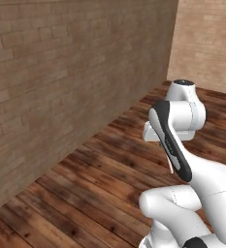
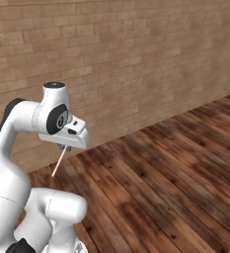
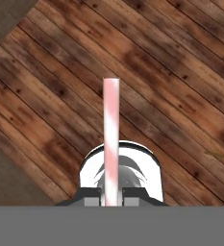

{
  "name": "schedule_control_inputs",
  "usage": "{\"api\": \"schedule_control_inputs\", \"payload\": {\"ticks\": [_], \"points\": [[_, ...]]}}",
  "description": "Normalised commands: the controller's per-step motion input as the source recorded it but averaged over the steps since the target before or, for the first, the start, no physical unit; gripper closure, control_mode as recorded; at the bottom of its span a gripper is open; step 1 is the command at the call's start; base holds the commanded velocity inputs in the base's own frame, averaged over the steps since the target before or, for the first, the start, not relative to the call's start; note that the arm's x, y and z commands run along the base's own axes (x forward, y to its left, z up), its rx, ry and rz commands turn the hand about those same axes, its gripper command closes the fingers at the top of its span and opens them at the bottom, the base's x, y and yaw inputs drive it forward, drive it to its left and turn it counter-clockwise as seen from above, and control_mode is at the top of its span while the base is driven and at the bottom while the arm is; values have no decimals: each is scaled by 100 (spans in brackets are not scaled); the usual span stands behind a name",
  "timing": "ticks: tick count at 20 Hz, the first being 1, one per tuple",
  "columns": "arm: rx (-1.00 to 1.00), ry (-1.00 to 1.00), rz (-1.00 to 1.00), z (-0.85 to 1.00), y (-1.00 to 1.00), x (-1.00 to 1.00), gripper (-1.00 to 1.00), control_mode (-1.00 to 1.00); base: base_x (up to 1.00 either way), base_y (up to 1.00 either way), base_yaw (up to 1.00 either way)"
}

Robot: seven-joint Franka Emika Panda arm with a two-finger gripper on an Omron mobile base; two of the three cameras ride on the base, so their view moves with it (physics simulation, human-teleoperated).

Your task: Take a straw from the drawer in front and place it inside the glass cup on the dining counter.

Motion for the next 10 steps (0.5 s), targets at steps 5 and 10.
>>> {"api": "schedule_control_inputs", "payload": {"ticks": [5, 10], "points": [[0, 0, 0, 0, 0, 0, 100, 100, 54, 16, -32], [0, 0, 0, 0, 0, 0, 100, 100, 51, 16, -32]]}}
